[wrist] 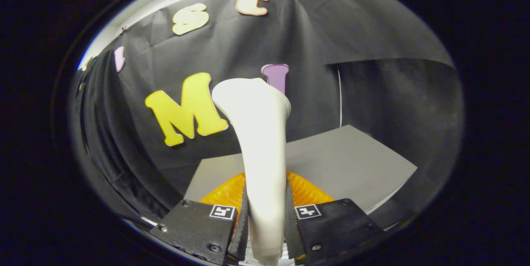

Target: Iron the clothes twice with a garment steamer, once on the left side and once on the right side.

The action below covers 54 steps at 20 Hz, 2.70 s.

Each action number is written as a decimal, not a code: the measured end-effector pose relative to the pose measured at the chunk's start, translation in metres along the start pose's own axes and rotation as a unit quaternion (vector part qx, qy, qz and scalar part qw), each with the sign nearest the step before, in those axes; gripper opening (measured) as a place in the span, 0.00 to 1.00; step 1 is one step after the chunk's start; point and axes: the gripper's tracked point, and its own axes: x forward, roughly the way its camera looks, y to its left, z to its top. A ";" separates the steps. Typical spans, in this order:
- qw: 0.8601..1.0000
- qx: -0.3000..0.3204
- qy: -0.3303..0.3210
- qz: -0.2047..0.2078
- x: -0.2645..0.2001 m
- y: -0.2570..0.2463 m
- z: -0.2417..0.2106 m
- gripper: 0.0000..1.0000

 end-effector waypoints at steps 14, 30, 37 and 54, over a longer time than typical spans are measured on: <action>0.989 -0.048 -0.111 0.080 -0.151 0.175 -0.015 0.39; 0.944 -0.069 -0.287 0.149 -0.172 0.322 0.080 0.39; 0.934 -0.091 -0.296 0.176 -0.152 0.374 0.102 0.39; 0.950 -0.133 -0.248 0.132 -0.135 0.380 0.037 0.39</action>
